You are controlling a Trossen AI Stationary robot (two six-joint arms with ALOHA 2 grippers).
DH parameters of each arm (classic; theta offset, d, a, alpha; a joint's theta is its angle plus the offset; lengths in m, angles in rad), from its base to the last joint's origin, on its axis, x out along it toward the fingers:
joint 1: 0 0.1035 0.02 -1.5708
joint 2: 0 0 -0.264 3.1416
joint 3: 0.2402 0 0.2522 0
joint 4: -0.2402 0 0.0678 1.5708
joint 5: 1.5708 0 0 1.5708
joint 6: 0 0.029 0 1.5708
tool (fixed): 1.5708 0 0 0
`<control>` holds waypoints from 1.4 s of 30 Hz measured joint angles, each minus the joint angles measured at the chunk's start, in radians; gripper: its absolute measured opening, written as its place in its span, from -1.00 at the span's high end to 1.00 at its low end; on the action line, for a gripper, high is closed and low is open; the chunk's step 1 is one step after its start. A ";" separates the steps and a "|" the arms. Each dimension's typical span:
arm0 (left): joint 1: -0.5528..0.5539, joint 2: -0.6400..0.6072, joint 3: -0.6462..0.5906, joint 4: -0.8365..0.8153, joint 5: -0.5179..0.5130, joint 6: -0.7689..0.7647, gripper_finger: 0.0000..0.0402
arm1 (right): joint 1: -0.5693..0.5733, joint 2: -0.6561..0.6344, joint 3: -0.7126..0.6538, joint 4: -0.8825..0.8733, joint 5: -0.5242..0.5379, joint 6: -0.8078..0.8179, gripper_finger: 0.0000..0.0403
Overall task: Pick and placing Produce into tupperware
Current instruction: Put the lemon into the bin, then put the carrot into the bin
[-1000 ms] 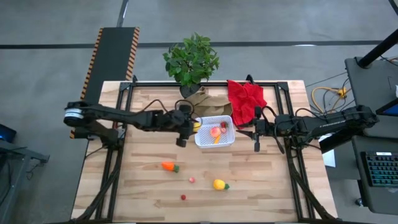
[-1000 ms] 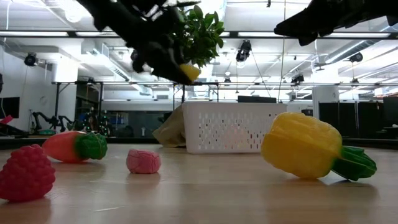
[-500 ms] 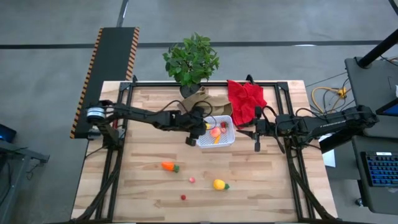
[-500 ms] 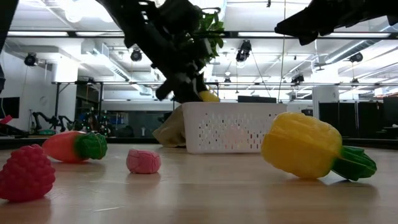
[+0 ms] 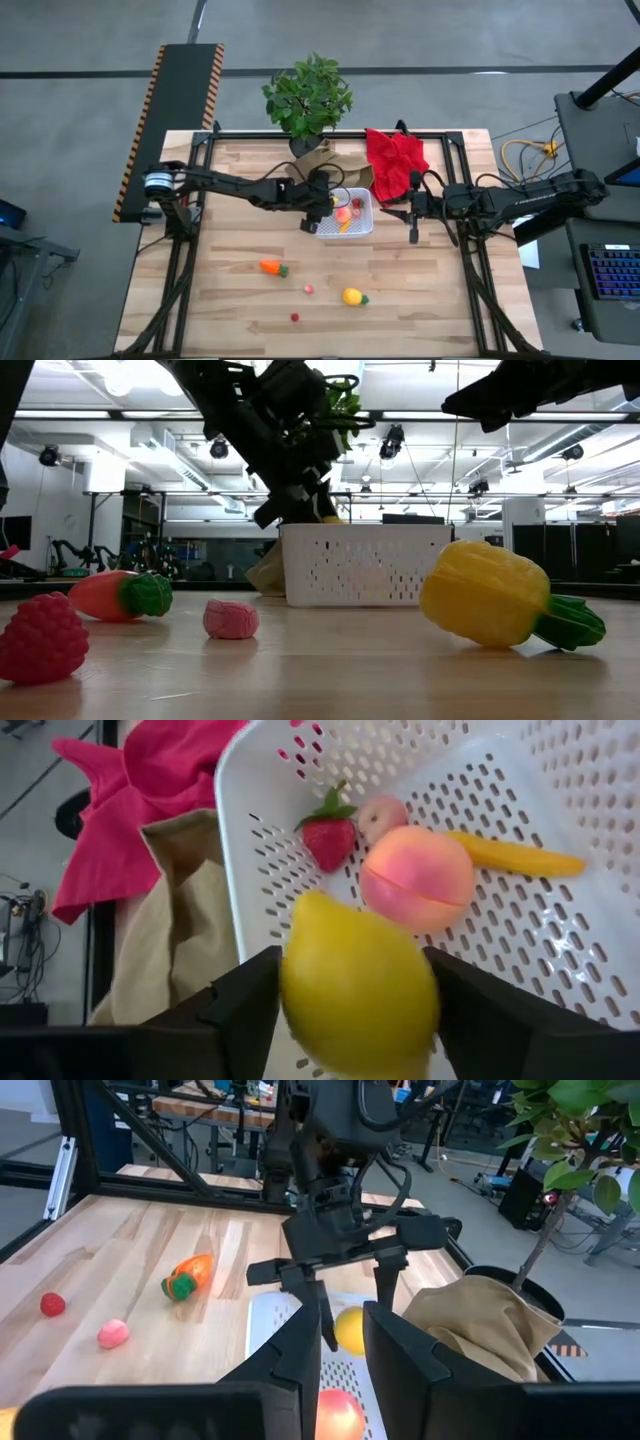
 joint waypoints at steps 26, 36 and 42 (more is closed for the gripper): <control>-0.109 -0.237 -0.012 -0.041 0.000 -0.032 -0.26 | 0.000 0.000 0.000 0.000 0.000 0.000 0.65; -0.215 -0.341 -0.013 -0.326 -0.054 -0.273 -0.26 | 0.000 0.000 0.000 0.003 0.000 0.000 0.65; -0.271 -0.372 -0.018 -0.471 -0.053 -0.400 -0.26 | 0.000 0.000 0.000 0.005 0.000 0.000 0.65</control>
